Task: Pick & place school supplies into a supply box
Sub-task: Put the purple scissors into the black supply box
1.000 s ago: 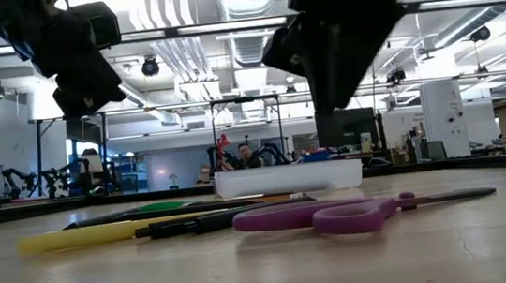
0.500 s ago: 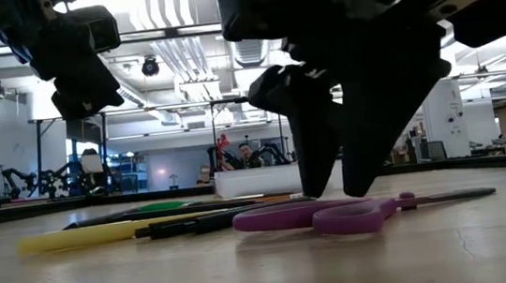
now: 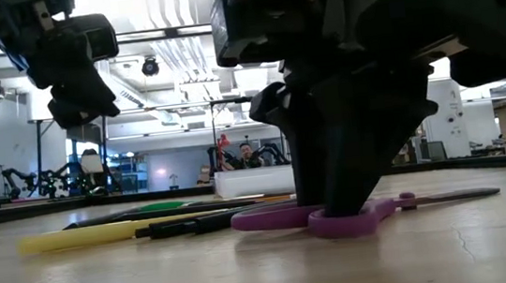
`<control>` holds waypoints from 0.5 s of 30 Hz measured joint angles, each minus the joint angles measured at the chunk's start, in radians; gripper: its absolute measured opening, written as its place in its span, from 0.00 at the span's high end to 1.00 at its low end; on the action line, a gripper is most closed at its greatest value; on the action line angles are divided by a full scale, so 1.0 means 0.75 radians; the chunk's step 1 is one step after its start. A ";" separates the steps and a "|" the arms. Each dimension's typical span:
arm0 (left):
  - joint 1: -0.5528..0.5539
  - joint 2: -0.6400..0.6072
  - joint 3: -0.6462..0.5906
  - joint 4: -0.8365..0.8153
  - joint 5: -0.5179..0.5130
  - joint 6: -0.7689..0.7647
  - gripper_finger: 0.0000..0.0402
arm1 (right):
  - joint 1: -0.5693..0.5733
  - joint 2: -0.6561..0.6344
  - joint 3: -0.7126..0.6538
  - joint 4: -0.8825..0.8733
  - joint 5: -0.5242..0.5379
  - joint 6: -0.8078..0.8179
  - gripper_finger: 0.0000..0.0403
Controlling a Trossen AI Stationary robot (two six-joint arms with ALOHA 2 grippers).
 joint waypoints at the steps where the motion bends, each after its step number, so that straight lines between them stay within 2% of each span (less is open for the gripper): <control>1: 0.000 0.000 -0.005 0.000 0.000 -0.001 0.78 | 0.000 0.009 0.000 -0.001 -0.001 0.000 0.69; 9: 0.000 0.000 -0.014 -0.004 0.000 0.000 0.78 | 0.000 0.016 0.002 -0.025 -0.007 0.074 0.88; 15: 0.000 0.000 -0.015 -0.004 0.000 0.001 0.78 | 0.000 -0.010 -0.002 -0.032 -0.003 0.143 0.89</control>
